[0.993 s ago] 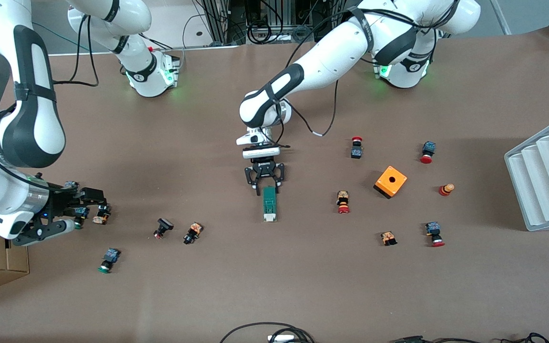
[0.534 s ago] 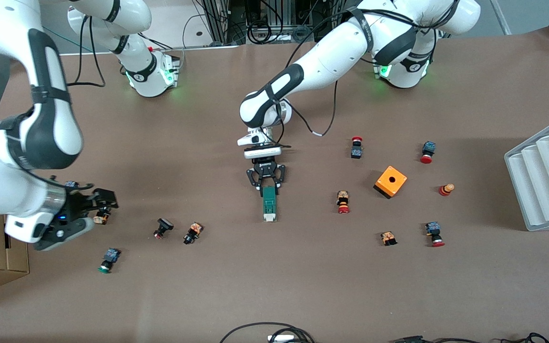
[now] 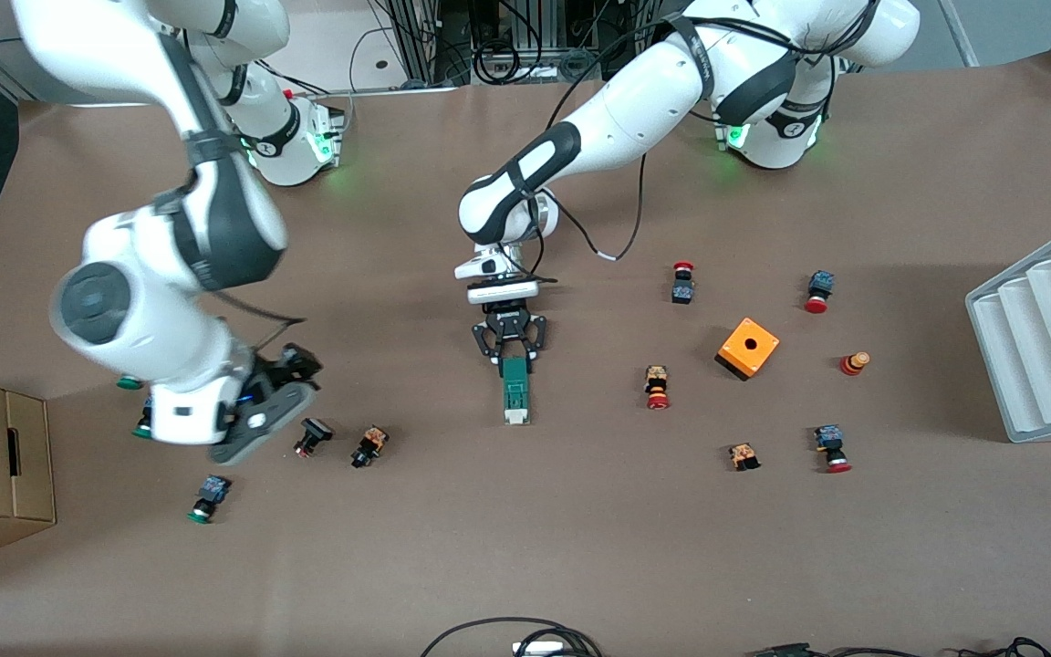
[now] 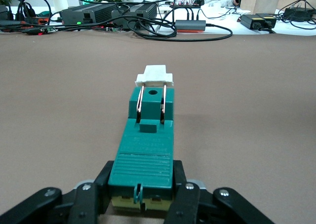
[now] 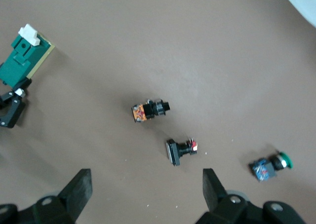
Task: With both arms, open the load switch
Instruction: 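Hold the switch with the left gripper while the right gripper reaches over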
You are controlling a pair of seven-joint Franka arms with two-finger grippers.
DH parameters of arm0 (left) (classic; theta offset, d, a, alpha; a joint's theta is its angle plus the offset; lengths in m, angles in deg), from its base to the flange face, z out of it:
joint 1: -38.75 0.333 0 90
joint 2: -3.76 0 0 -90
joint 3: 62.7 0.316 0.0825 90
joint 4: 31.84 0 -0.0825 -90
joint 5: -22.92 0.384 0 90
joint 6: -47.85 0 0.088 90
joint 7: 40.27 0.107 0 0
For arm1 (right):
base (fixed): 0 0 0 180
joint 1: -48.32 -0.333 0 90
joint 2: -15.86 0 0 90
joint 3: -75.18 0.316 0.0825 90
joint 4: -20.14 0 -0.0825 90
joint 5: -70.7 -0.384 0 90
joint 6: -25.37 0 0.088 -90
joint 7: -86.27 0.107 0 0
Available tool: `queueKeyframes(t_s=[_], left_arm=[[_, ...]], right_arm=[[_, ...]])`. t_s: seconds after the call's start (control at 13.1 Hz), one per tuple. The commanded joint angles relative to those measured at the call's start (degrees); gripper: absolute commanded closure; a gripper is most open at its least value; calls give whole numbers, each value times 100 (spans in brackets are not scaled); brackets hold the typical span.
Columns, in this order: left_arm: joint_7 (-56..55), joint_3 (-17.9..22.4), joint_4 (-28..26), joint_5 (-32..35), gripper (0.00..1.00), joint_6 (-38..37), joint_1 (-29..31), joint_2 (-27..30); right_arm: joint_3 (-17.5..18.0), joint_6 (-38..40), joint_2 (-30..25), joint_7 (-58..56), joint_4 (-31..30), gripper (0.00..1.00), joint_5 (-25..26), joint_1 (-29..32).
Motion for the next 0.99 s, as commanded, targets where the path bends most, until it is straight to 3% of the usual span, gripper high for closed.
queueKeyframes(t_s=[0.0, 0.69, 0.92], left_arm=[[-133, 64, 127, 60, 52, -44, -103, -104], [-133, 64, 110, 51, 52, -44, -121, -87], [-133, 64, 110, 42, 52, -44, -174, -87]], right_arm=[[-49, -104, 165, -330, 118, 0, 183, 2], [-40, -912, 683, -2439, 118, 0, 157, -121], [-40, -1315, 807, -2591, 100, 0, 61, -139]])
